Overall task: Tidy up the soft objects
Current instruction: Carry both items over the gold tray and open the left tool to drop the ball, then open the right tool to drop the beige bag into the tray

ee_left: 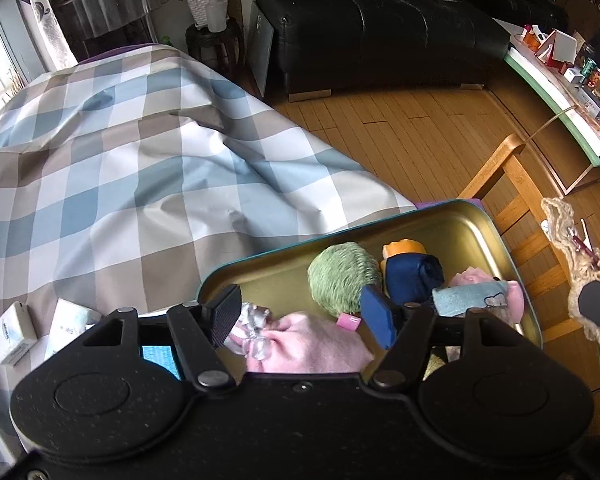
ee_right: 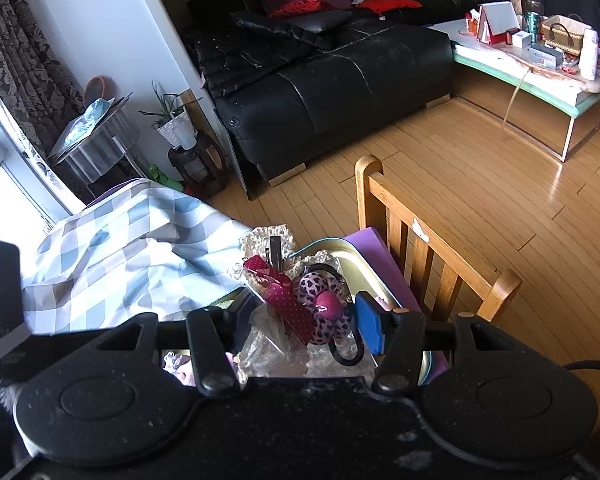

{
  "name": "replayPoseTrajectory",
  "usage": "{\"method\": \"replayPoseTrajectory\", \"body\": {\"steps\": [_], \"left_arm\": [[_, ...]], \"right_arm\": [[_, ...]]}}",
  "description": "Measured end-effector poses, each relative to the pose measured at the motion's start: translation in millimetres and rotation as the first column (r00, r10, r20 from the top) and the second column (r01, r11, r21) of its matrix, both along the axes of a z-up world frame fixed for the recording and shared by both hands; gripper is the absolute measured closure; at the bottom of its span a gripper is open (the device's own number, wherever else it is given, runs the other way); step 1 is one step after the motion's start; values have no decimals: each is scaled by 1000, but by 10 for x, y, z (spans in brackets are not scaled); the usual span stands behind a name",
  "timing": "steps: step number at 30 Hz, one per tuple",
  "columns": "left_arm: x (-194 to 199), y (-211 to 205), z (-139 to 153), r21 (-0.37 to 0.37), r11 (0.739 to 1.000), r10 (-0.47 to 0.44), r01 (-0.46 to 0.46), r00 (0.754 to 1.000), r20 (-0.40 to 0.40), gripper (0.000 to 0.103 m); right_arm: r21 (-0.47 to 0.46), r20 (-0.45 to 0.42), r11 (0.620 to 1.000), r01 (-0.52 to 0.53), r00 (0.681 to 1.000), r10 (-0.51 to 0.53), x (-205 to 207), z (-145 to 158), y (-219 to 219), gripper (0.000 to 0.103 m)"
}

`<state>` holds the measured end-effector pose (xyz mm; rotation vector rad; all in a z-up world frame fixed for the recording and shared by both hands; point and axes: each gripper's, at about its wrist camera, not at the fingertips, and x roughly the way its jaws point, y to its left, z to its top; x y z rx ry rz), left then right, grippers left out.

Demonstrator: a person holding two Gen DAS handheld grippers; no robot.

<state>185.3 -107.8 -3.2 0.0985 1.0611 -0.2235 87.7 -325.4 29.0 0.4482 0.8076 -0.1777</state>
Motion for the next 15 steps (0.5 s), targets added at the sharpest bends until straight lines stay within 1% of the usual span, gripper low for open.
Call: {"method": "replayPoseTrajectory", "body": {"steps": [5,10,12,15], "left_arm": [[-113,157,-35,29,999,24,-24,1000,15,40],[-267,383,-55,49,997,50,-52,998,32,40],[-329,480,-47,57,996,63,-65,997,39,39],[-385,622,-56,57,995,81,-83,996,36,39]], "right_arm": [[15,-23,1000,11,1000,-11,46,-22,-7,50],[48,-37,997,56,998,-54,76,-55,-89,50],[48,-53,997,53,997,-50,108,-80,-66,50],[17,-74,1000,15,997,-14,170,-108,62,50]]}}
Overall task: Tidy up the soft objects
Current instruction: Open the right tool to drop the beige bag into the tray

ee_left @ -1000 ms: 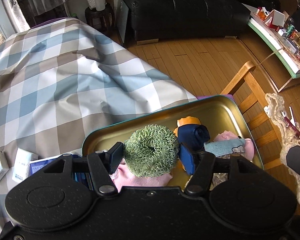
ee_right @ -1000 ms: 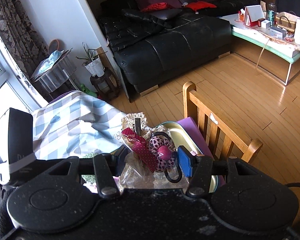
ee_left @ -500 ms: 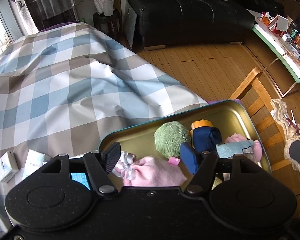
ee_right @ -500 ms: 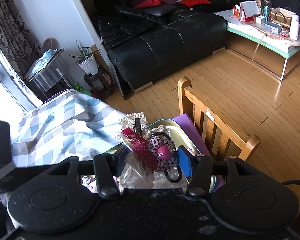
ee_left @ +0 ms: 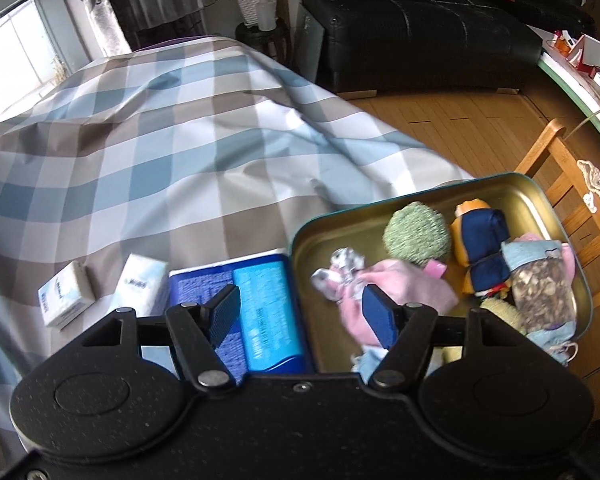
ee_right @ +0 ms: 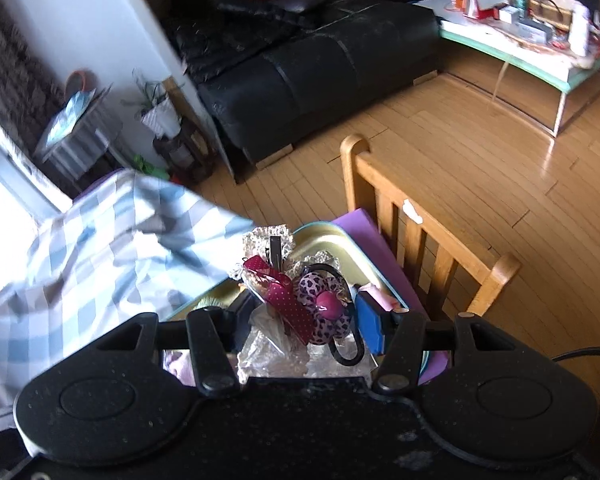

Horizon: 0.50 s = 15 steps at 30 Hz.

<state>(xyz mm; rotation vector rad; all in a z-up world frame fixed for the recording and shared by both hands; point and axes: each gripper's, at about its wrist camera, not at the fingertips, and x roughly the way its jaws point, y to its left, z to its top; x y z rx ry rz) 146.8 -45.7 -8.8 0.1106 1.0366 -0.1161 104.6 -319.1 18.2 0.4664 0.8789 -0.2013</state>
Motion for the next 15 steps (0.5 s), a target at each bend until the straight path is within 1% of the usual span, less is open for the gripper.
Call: {"method": "replayPoseTrajectory", "body": {"steps": [5,8,9,12,15], "left_arm": [[-44,173,-29,-7,1000,19,-19,1000,-7,39],[-61,241,-58,-13,999,30,-30,999,-17,39],[-69,257,-67,-15,999,32,-32,999,-20,39],[-88,308,-104,-18,999,37,-37,999,-29,39],[-113,347,-131,-21,999,44,-45,998,-39,39]], "right_arm": [[-38,12,996,-82,997,82,72,6,230,49],[-51,29,990,-129,991,131,98,22,351,44],[-53,36,989,-137,990,139,103,29,378,40],[-86,52,986,-144,988,149,97,53,440,40],[-115,38,985,-130,990,135,107,53,464,40]]}}
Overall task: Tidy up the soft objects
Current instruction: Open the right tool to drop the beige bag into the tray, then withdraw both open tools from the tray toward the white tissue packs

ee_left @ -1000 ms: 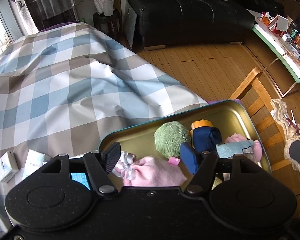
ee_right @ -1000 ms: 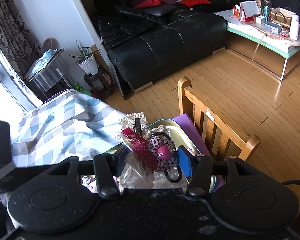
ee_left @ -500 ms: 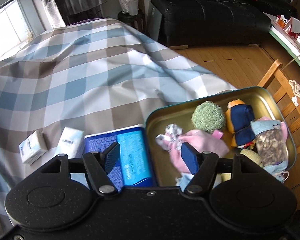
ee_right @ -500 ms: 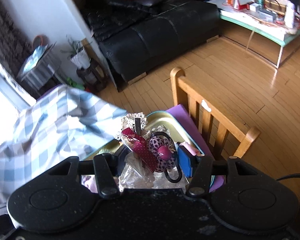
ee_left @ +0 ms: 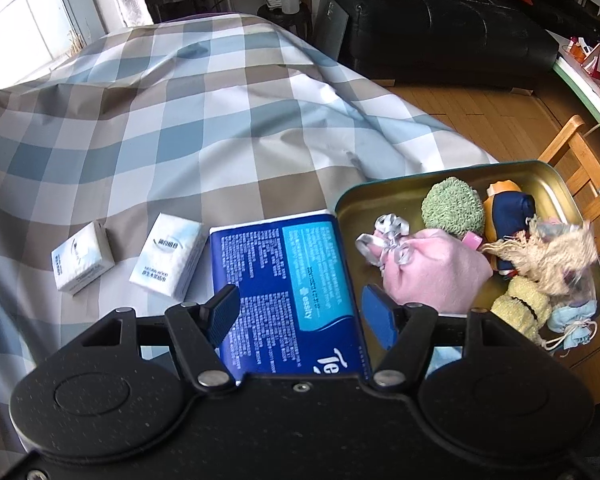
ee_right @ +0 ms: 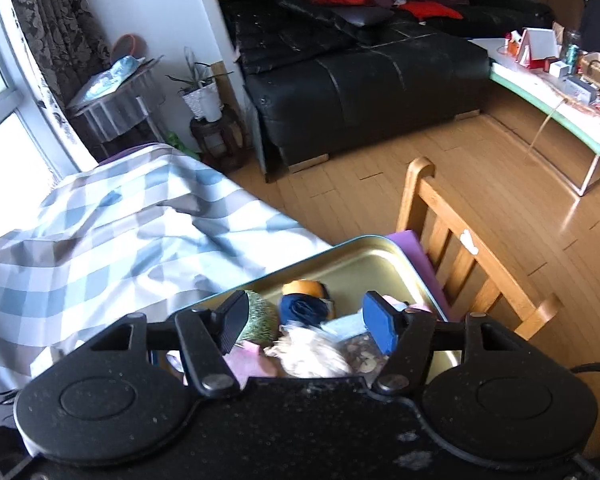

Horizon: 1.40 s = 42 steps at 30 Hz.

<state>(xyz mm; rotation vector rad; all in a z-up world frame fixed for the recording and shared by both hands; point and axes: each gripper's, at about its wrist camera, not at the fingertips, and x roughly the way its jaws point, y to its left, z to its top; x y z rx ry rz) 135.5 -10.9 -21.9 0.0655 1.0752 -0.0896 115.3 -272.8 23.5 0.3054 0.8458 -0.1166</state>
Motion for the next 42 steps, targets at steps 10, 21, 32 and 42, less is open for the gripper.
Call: {"method": "replayPoseTrajectory", "body": {"steps": [10,21,32,42], "left_arm": [[-56,26,-61,-2,1000,21,-21,999,-30,39],[-96,-8,-37,23,1000,21,-20,999,-33,39],[-178,92,10,45,998,37,-36,999,-29,38],[-190,541,93,76,991,110,-109,994,-12,38]], "right_arm": [[10,-61,1000,29,998,-28,18,-68,-86,40],[20,-67,999,25,997,-23,-7,-85,-117,40],[3,-70,1000,1,998,0,-36,-92,-79,40],[-34,-81,999,-28,996,26,-56,-115,-28,40]]}}
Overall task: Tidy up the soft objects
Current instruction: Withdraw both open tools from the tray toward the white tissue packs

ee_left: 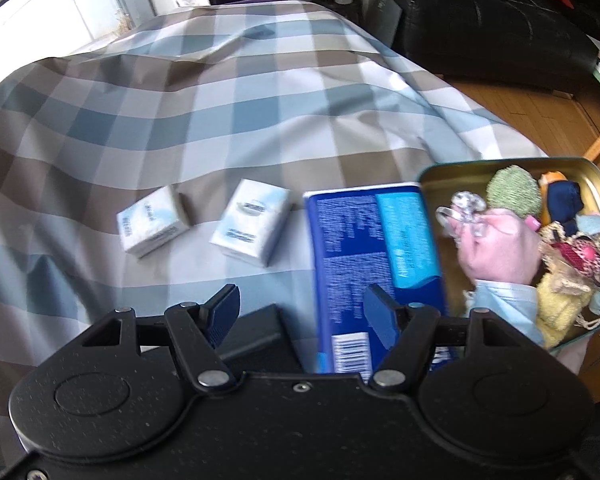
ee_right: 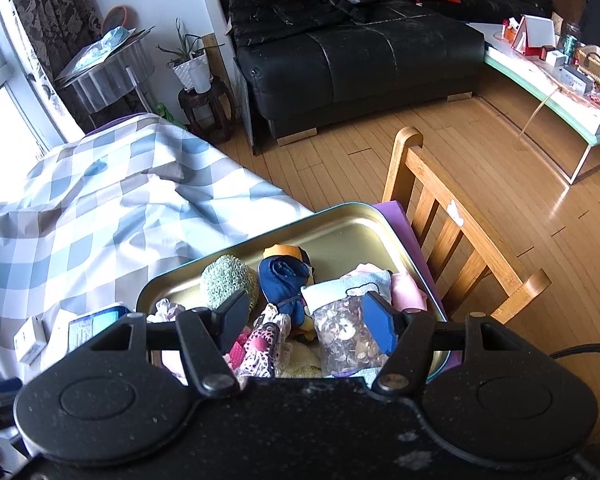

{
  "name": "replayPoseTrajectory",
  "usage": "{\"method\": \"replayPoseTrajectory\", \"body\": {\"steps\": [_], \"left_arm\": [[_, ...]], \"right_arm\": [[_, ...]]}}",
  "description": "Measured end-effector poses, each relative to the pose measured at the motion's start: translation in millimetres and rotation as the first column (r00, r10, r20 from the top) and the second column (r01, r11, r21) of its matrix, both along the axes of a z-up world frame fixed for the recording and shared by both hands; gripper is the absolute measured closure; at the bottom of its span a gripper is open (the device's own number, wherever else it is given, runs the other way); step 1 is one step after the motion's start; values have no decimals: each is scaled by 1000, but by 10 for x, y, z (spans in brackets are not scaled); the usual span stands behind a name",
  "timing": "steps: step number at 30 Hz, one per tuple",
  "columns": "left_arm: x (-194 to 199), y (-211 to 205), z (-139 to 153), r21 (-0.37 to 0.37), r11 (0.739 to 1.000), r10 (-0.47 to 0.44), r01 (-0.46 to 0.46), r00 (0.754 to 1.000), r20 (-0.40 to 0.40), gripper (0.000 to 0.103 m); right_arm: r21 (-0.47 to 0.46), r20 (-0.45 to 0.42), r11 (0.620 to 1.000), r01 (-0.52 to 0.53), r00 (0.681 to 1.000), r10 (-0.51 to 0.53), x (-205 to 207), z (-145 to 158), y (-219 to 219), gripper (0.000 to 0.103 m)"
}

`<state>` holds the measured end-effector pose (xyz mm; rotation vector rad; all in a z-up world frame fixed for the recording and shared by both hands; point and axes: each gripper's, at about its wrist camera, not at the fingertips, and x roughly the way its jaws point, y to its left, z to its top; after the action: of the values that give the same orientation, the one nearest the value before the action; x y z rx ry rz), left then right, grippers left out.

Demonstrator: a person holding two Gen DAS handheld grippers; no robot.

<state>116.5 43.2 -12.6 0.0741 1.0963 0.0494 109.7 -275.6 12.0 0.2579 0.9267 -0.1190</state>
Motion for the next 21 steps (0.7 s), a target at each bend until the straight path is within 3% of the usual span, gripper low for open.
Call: {"method": "replayPoseTrajectory", "body": {"steps": [10,21], "left_arm": [[64,637,-6,40,994,104,-105,995,10,37],[263,1226,-50,36,985,170,-170,985,11,37]], "right_arm": [[-48,-5,997,-57,998,57,0,-7,215,40],[-112,9,981,-156,987,158,48,7,626,38]]}}
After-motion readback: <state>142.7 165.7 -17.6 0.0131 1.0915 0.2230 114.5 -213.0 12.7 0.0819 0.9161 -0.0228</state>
